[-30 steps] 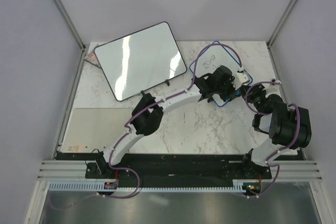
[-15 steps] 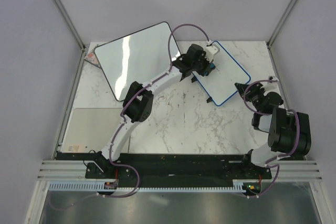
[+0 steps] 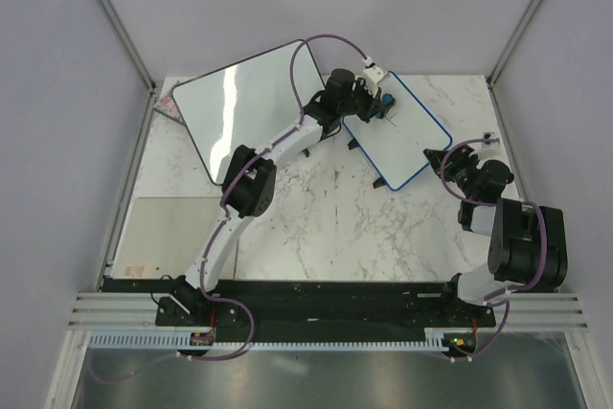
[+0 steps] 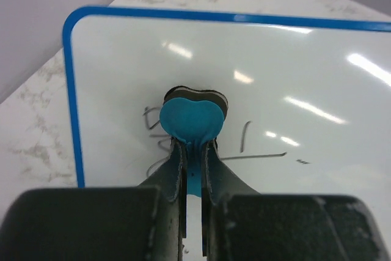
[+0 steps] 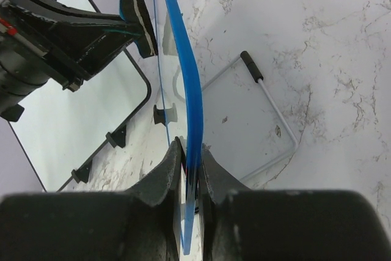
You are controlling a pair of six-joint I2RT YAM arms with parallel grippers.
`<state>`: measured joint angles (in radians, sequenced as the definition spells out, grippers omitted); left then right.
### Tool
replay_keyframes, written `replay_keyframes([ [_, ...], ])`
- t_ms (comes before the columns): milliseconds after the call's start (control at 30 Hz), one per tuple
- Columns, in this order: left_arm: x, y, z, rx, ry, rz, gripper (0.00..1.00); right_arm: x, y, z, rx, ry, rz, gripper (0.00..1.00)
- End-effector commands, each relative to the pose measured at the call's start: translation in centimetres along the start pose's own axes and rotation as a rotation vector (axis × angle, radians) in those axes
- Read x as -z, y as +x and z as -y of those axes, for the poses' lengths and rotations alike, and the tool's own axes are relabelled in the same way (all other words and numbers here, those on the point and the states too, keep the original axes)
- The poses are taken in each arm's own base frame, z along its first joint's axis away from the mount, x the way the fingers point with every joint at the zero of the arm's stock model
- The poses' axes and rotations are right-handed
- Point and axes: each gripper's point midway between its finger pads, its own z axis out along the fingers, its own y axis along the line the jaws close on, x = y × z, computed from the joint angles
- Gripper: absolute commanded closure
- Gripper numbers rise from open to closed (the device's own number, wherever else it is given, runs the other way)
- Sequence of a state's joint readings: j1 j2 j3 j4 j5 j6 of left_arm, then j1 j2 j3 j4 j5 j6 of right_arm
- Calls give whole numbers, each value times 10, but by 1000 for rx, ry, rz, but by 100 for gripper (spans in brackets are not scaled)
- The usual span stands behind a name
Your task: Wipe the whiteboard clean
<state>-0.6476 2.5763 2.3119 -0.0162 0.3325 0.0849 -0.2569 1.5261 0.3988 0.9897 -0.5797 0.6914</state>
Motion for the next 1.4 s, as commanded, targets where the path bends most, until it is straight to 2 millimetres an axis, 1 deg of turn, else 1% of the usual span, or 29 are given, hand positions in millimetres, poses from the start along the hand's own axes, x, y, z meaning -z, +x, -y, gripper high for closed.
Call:
replay_keyframes([
  [0,3,-56,64,-84,278,164,98,0,19,12,48,33,-84,100],
  [33,3,-55,74,-98,309,157,98,0,20,13,46,36,-85,100],
  [67,3,-53,94,-146,358,151,98,0,20,14,44,37,-87,100],
  [100,2,-49,104,-171,374,138,98,0,20,13,45,36,-88,100],
  [133,2,-36,114,-181,394,85,98,0,20,13,44,35,-89,100],
  [167,-1,-29,130,-246,414,72,98,0,20,13,47,32,-89,100],
  [233,1,-8,146,-284,451,5,98,0,21,13,44,35,-90,100],
  [267,-2,-4,151,-318,438,-8,98,0,21,13,42,35,-90,100],
  [300,-3,4,149,-315,421,-27,98,0,21,13,44,34,-91,100],
  [333,-5,7,144,-310,392,-39,98,0,21,13,44,33,-90,100],
  [367,-11,11,125,-297,297,-62,98,0,21,13,43,32,-91,100],
  [433,-15,14,104,-295,213,-79,98,-1,20,13,46,31,-89,100],
  [467,-16,17,84,-290,149,-92,98,0,21,13,44,32,-91,100],
  [533,-16,10,65,-282,100,-84,98,0,21,13,44,30,-90,100],
  [567,-13,2,47,-257,56,-66,98,-1,20,12,44,27,-89,100],
  [633,-12,2,31,-201,36,-58,98,-1,21,13,43,29,-91,100],
  [667,-10,-3,14,-185,17,-35,98,-1,21,12,43,26,-92,100],
  [733,-7,4,-2,-133,34,-30,98,-1,20,12,46,27,-91,100],
  [767,-6,1,-7,-127,41,-18,98,-1,21,12,43,28,-92,100],
  [833,-4,9,-18,-103,54,-20,98,-1,20,12,44,27,-91,100],
  [933,-2,20,-30,-68,60,-31,98,0,20,12,44,27,-91,100],
  [1000,1,20,-35,-49,68,-28,98,0,21,12,45,28,-92,100],
  [1100,3,15,-26,-39,130,-19,98,0,20,10,51,24,-93,100],
  [1167,6,7,-9,-35,212,-1,98,0,20,10,53,24,-95,100],
  [1200,8,4,5,-40,271,4,98,0,20,10,54,25,-94,100],
  [1267,10,3,21,-63,331,1,98,0,20,11,54,26,-96,100],
  [1300,10,2,37,-99,381,6,98,0,21,11,54,26,-99,100],
  [1333,11,7,46,-105,408,-14,98,0,21,11,55,28,-99,100],
  [1367,12,5,55,-124,432,-12,98,0,21,12,54,30,-102,100],
])
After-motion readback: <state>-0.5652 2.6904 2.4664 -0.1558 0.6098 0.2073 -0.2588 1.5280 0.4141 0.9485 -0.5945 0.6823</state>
